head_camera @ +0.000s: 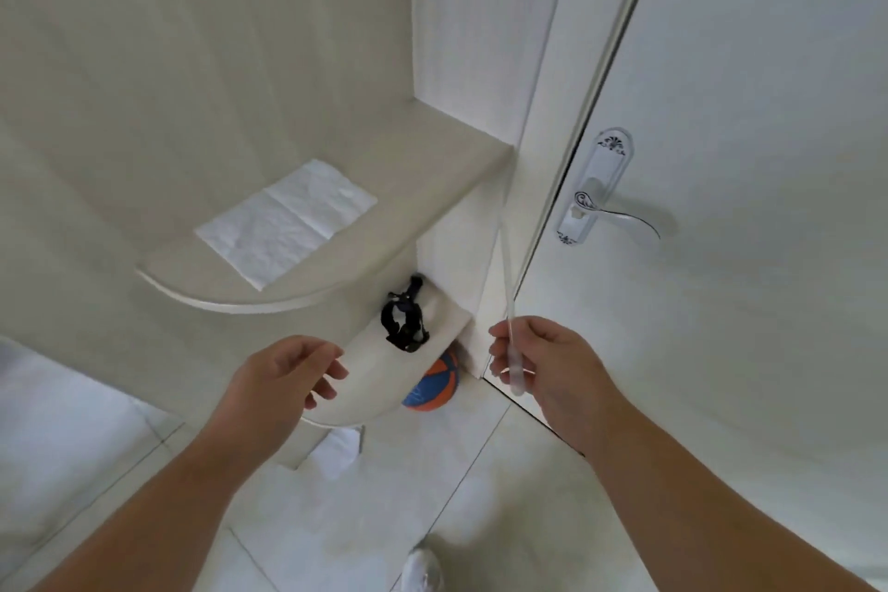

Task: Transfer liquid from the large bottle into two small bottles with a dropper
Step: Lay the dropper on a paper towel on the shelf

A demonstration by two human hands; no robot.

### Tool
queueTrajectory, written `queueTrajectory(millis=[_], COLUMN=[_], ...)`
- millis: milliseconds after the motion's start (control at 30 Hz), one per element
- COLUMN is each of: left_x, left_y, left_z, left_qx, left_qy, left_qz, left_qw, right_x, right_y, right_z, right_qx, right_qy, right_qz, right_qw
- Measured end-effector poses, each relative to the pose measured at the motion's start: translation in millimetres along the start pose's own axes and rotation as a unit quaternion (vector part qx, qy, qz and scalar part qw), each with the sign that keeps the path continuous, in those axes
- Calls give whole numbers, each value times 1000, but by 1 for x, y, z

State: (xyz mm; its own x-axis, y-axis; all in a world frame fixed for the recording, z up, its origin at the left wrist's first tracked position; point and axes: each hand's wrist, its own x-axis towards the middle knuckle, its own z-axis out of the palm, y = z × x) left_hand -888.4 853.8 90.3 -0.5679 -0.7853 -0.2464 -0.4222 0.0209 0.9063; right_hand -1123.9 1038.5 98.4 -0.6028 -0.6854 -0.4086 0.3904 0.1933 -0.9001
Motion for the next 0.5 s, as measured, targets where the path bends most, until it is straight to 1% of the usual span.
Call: queueTrajectory(millis=[133,233,333,433,500], left_x=[-4,-13,-21,-32,-39], left_y=[3,3,1,1,5], left_z=[-11,-15,-14,-10,-4], left_qx=[-11,-35,-50,-65,-77], left_qy=[43,101,156,216,250], left_qz=[-25,-50,-65,-79,-92], left_qw=[999,993,984,971,961], right_x=[27,47,71,96,114], right_y=[-19,-34,-51,-72,-87], right_z=[21,35,47,60,72], right_qx=[-25,-47,-92,-144,-215], right_qy=[-54,-93,-132,-177,-205], right_qz=[0,4,-8,-36,-85], right_qw=[998,995,987,973,951])
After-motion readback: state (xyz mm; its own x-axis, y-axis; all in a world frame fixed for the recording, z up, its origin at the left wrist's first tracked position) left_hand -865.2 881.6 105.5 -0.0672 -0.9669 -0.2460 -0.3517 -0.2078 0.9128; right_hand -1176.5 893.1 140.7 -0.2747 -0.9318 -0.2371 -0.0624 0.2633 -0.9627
